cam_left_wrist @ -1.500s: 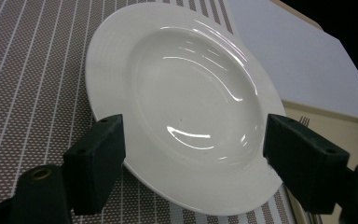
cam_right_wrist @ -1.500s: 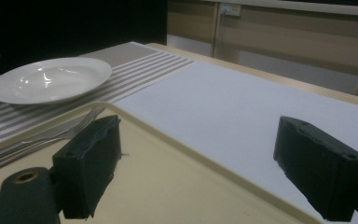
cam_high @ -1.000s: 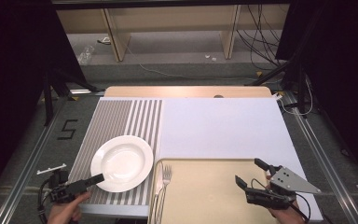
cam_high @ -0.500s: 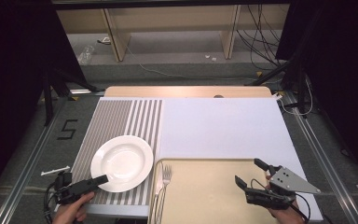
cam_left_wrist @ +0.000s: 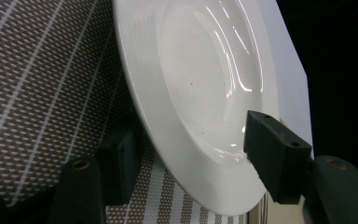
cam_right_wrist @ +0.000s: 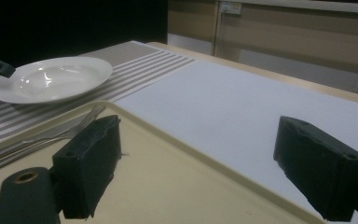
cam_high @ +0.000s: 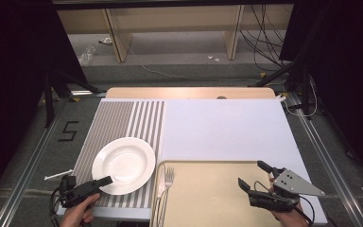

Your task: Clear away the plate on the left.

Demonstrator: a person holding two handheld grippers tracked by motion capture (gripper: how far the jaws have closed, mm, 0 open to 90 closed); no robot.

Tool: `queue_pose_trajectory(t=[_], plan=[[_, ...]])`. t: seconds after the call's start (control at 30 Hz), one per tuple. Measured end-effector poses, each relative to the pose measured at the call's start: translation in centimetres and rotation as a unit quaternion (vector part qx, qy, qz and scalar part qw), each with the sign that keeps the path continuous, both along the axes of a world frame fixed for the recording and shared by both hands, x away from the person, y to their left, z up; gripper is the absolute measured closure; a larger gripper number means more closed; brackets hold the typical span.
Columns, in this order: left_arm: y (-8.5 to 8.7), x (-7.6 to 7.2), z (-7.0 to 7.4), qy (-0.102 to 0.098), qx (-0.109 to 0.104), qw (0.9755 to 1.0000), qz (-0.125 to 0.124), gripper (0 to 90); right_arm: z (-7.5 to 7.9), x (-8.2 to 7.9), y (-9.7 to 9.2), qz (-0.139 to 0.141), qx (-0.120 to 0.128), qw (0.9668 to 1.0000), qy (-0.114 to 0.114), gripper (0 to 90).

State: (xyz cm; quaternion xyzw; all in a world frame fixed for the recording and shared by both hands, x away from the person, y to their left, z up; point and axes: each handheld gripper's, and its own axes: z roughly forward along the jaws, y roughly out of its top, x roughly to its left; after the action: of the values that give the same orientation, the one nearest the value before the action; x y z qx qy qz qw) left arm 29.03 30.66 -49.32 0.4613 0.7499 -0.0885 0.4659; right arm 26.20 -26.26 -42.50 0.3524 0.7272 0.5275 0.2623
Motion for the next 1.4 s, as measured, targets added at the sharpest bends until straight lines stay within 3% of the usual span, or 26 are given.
queue_pose_trajectory(t=[0.03,0.23,0.87,1.13,1.4], plan=[[0.0,0.0,-0.2,0.003,-0.009,0.9999,0.006,40.9,0.0,0.0,0.0,0.0,-0.001,1.0,0.0,15.6],[-0.1,0.1,-0.4,0.005,-0.018,0.9997,0.014,47.9,-0.1,0.1,0.0,0.0,0.003,1.0,-0.003,15.6],[-0.7,0.4,-1.3,0.019,-0.029,0.9988,0.033,65.0,-0.1,0.1,0.1,0.002,-0.001,1.0,-0.002,15.6],[-1.2,0.7,-1.7,0.035,-0.037,0.9981,0.035,70.3,-0.1,0.1,0.1,0.001,-0.004,1.0,0.004,15.7],[-1.2,0.7,-2.1,0.044,-0.065,0.9956,0.051,73.8,-0.1,0.1,0.1,0.002,-0.003,1.0,0.001,15.7]])
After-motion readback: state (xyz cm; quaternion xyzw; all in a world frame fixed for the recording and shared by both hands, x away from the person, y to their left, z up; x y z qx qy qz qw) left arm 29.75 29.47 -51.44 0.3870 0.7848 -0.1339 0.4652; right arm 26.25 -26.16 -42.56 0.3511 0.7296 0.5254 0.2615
